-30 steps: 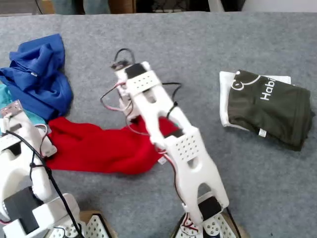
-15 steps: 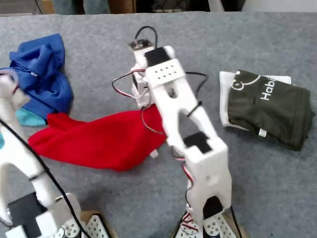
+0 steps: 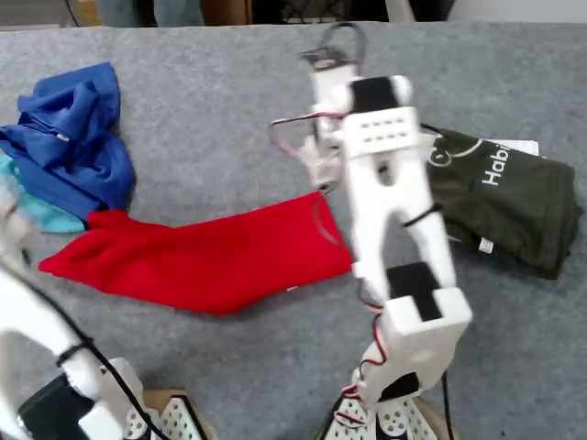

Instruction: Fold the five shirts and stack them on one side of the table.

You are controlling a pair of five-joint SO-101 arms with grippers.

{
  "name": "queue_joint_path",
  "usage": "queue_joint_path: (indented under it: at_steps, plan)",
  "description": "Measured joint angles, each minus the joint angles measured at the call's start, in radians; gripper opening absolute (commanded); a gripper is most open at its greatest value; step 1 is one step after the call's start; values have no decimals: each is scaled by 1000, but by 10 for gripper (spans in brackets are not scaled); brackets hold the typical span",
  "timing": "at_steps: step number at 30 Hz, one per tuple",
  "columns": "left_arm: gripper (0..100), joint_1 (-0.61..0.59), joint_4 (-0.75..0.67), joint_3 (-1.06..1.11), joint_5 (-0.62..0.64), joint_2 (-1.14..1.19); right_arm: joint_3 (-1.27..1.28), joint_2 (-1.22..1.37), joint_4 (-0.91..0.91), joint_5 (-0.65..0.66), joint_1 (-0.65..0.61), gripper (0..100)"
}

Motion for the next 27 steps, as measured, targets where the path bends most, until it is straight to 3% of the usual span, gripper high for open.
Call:
queue_joint_path:
  at_steps: [5,11,13,15,18,20,22,27]
  plan:
    - [30,-313,-175,195,-86,0,-2,112,-175,61,-285,347]
    - [30,-480,-347,328,-199,0,-64,407,-344,72,-566,336]
    - [30,-489,-356,354,-212,0,-112,508,-347,74,-624,227]
    - [30,-497,-359,377,-213,0,-186,585,-328,75,-629,17]
    - [30,-499,-361,410,-216,0,-338,667,-233,55,-623,72]
    - [30,-499,-365,416,-215,0,-442,704,-132,35,-595,15]
    - [30,-499,-368,423,-216,0,-532,718,-29,26,-562,21]
    - [29,-497,-370,425,-216,0,-617,649,9,-49,-408,14]
